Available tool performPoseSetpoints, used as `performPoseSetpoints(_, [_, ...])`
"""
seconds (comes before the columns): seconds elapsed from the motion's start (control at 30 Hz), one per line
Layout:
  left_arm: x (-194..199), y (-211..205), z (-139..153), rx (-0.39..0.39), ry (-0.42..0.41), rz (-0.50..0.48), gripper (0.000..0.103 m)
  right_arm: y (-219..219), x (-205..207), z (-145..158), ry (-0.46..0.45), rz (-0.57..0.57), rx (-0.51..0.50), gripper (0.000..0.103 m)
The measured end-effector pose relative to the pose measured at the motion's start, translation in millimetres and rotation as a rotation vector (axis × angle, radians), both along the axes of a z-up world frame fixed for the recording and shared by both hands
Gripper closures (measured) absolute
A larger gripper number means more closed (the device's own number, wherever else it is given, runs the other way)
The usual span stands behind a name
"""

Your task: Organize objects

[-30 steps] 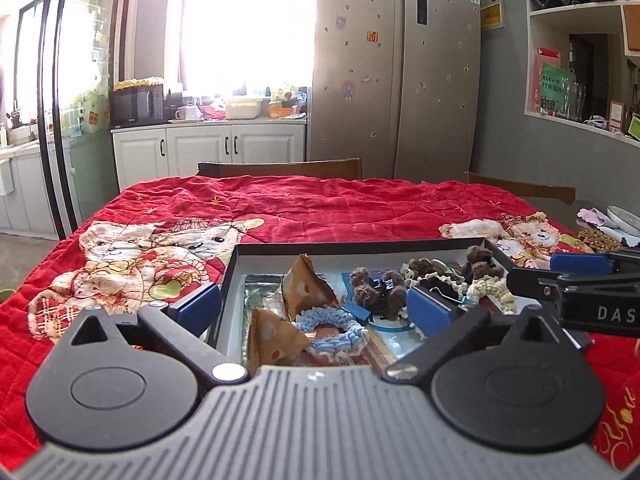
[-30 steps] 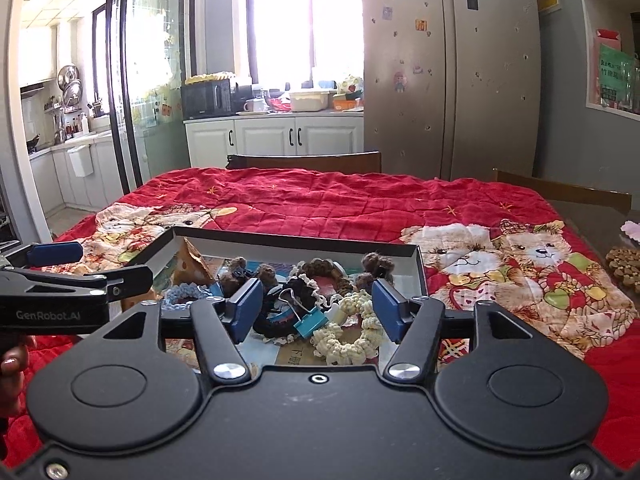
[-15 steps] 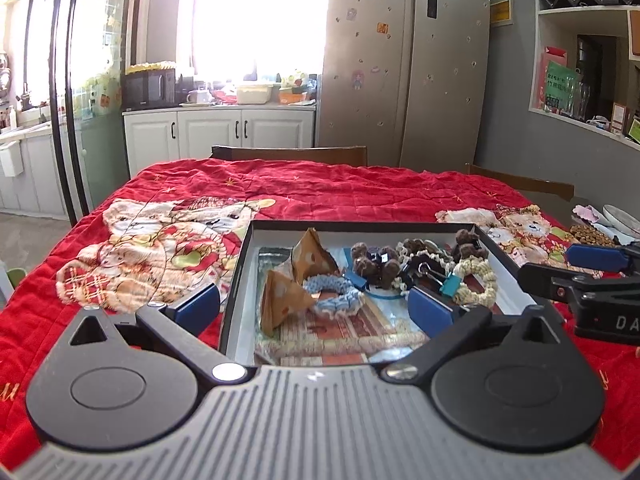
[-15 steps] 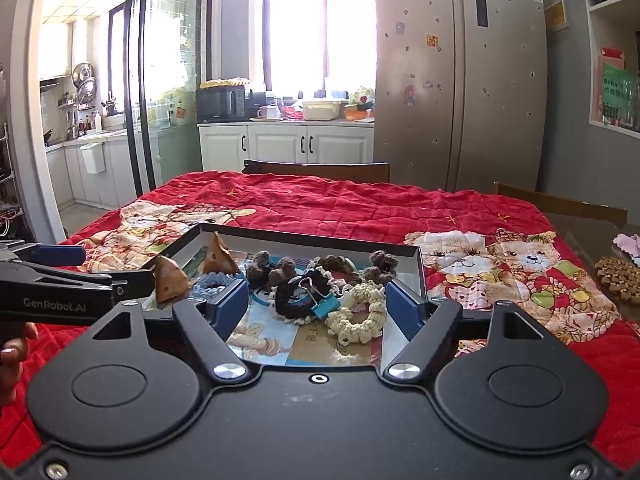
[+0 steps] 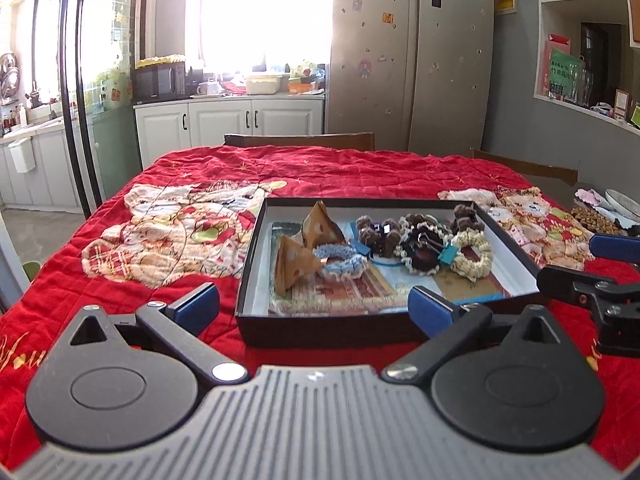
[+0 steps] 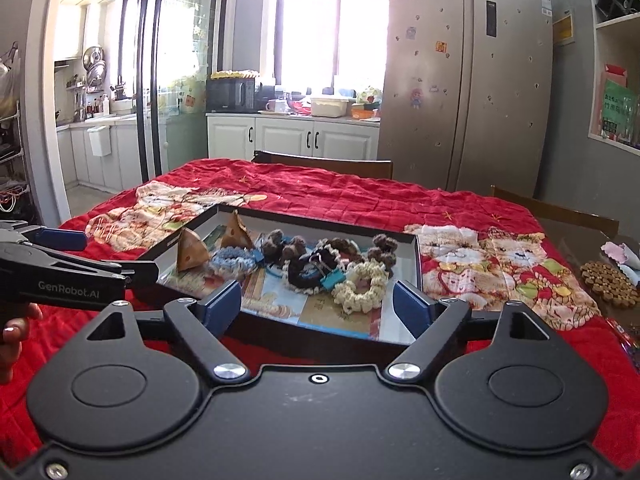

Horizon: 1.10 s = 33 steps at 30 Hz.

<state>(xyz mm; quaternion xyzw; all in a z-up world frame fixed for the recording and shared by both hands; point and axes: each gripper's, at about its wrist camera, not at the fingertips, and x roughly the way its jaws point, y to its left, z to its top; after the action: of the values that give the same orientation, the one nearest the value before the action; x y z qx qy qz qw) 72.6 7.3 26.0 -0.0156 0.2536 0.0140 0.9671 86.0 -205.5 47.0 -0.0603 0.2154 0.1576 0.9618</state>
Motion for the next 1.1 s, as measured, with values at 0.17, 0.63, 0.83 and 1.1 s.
performPoseSetpoints(0.17, [-14.0,-0.1,-4.1,0.011,0.010,0.015,0.000,-2.5,-15.1,-7.7,0.024,-0.009,0.007,0.020])
performPoseSetpoints(0.63, [-39.0,-7.5,-20.9,0.072,0.049,0.006,0.000,-14.0,-30.0,-32.2,0.101,-0.081,0.042,0.017])
performPoseSetpoints(0.83, [-45.3,-10.1,-23.9,0.077,0.046,0.000,0.000,-19.0,-29.3,-42.0,0.143,-0.118,0.057,0.016])
performPoseSetpoints(1.1, [-47.5,-8.4,-30.6,0.051,0.066,0.015,0.000,-18.4,-31.4,-47.4,0.152,-0.139,0.050,0.014])
